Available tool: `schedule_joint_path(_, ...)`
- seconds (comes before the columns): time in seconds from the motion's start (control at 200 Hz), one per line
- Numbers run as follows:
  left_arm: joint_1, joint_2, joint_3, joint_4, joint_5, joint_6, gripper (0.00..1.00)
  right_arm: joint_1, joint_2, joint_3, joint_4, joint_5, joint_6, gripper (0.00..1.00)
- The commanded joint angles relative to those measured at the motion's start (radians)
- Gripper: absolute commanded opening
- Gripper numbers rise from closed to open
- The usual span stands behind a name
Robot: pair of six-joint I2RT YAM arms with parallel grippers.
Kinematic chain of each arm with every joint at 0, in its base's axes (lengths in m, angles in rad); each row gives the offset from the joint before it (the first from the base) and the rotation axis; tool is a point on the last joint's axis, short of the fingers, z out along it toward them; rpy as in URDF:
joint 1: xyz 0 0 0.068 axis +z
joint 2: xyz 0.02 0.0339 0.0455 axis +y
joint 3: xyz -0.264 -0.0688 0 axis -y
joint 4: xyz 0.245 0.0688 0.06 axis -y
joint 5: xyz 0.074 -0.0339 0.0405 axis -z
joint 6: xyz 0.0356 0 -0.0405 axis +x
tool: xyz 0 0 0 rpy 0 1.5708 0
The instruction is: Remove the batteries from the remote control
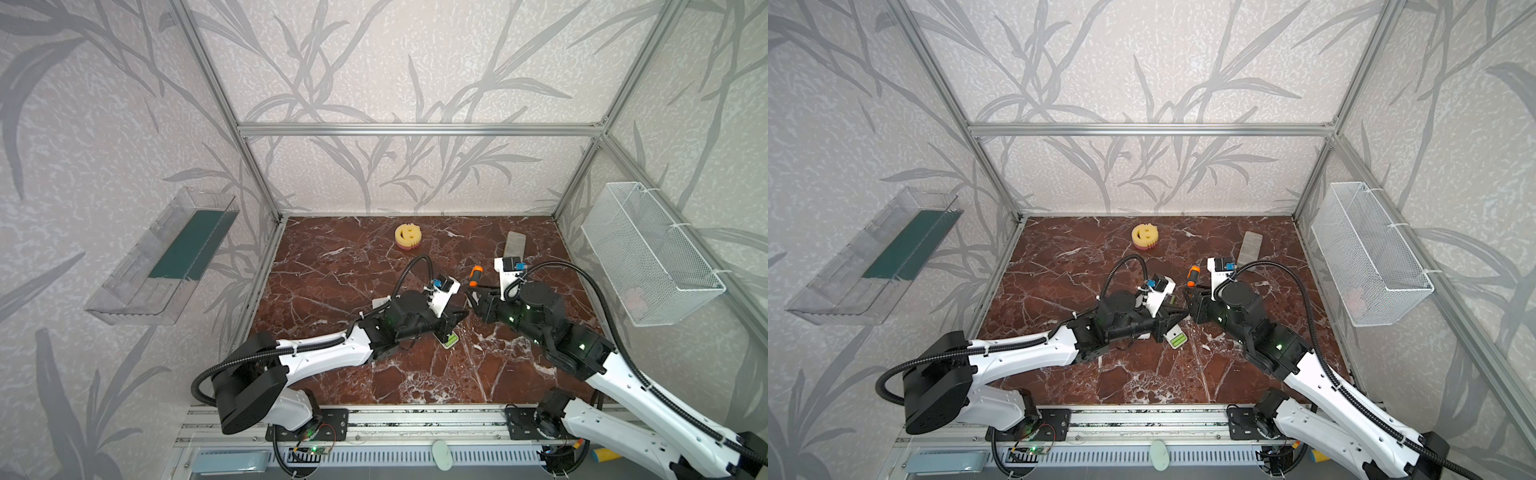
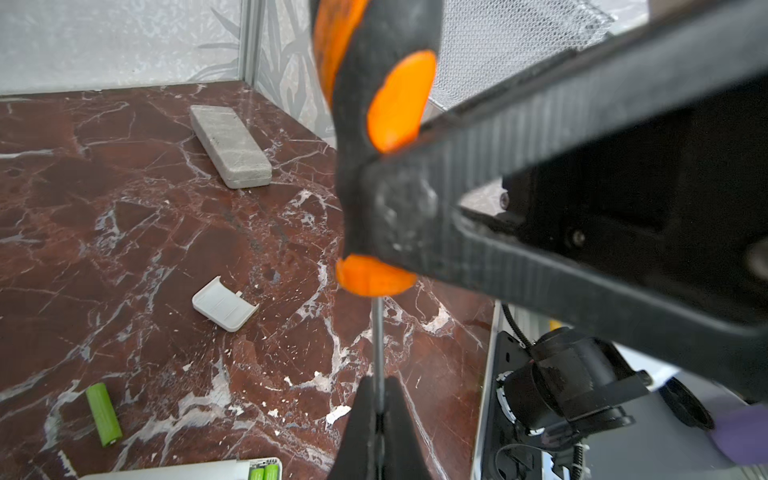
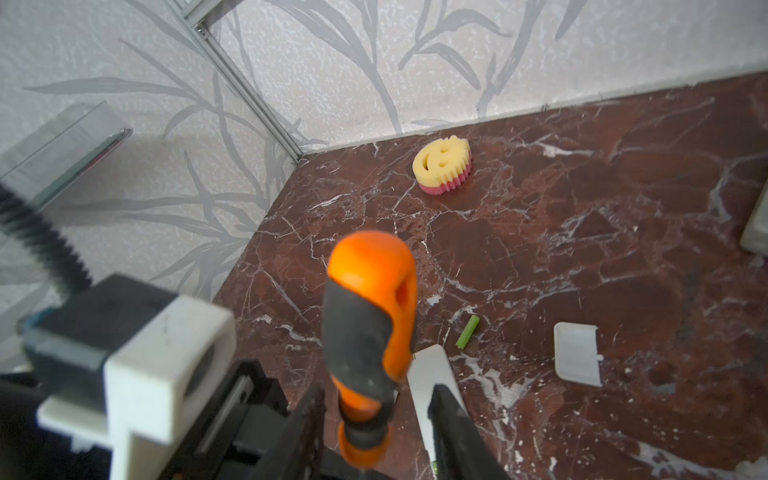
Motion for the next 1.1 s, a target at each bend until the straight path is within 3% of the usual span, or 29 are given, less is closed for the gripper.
schedule_joint_path(0.0,0.082,-0.021,0.003,0.113,0.266,-0.070,0.00,-0.001,-0.085,0.012,-0.018,-0.065,-0.102,0.56)
schedule_joint_path(0.095,0.126,-0.009,0.033,0.105,0.407,-0.100,0.00,-0.010,-0.138,0.035,-0.047,-0.093,-0.141,0.64)
schedule_joint_path(0.22,0.134,-0.024,0.044,0.060,0.456,-0.055,0.00,-0.030,-0.137,0.081,-0.096,-0.123,-0.158,0.74)
schedule_joint_path(0.395,0.135,-0.033,0.047,0.026,0.502,-0.038,0.00,-0.079,0.006,0.176,-0.146,-0.309,-0.136,0.75)
schedule_joint_path(0.515,0.134,-0.038,0.040,0.026,0.514,-0.041,0.00,-0.084,0.095,0.215,-0.174,-0.304,-0.080,0.73)
schedule_joint_path(0.685,0.135,-0.036,0.033,0.033,0.548,-0.057,0.00,-0.087,0.118,0.179,-0.073,-0.396,-0.013,0.71)
schedule_joint_path(0.935,0.139,-0.032,0.027,0.026,0.588,-0.062,0.00,-0.108,0.110,0.146,-0.004,-0.510,0.025,0.56)
schedule_joint_path(1.1,0.141,-0.016,0.034,0.043,0.616,-0.086,0.00,-0.114,0.094,0.145,-0.023,-0.470,0.007,0.34)
